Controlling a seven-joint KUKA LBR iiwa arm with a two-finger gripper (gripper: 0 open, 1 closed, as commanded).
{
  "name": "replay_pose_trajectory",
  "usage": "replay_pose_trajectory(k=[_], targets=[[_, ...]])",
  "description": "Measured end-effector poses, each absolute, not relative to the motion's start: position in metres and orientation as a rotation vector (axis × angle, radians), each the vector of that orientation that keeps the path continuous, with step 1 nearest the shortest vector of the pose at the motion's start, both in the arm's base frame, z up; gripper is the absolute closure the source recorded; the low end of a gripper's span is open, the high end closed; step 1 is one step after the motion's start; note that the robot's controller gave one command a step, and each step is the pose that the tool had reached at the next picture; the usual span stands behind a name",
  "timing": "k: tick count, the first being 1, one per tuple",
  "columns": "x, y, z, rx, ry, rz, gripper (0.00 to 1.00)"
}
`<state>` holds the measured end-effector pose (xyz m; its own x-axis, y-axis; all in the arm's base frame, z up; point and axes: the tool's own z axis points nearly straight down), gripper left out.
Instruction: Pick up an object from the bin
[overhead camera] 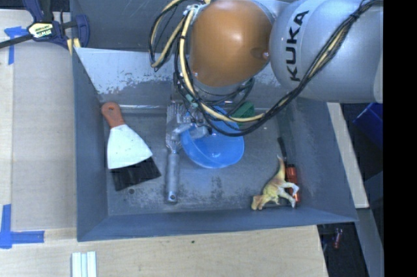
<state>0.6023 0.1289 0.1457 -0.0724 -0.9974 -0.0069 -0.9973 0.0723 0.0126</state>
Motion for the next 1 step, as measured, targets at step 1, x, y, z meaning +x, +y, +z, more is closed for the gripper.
replay_pose_trajectory(k=[1], targets=[[0.6015,0.1289,0.1699,2.133,-2.298,-0.027,1.00]])
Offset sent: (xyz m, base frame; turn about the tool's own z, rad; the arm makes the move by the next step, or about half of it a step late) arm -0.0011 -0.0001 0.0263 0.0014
